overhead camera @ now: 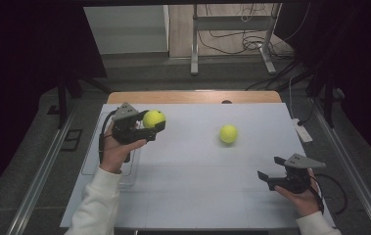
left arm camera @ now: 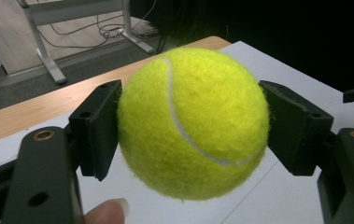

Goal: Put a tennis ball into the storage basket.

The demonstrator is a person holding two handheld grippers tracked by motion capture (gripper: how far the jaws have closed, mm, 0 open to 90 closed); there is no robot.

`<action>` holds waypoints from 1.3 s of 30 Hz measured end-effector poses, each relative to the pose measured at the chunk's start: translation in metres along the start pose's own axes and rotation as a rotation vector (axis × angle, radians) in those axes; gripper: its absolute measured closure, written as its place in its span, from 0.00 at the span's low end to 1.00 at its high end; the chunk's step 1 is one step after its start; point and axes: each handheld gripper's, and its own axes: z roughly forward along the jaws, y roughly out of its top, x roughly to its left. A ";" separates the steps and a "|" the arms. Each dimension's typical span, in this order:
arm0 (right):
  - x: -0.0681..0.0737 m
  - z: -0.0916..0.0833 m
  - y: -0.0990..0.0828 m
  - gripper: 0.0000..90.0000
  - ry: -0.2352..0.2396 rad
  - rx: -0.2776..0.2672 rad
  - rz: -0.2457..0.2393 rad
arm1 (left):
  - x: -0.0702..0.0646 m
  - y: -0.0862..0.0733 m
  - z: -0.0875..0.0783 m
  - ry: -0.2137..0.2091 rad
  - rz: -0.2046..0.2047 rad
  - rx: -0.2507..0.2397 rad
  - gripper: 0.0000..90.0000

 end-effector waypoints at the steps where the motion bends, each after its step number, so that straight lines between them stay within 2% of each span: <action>1: 0.000 0.000 0.000 0.14 0.001 0.000 -0.001 | 0.001 0.000 0.000 0.004 -0.001 -0.002 0.30; 39: 0.000 0.001 0.000 0.14 0.000 0.006 -0.001 | 0.030 -0.006 -0.014 0.113 -0.053 -0.023 0.30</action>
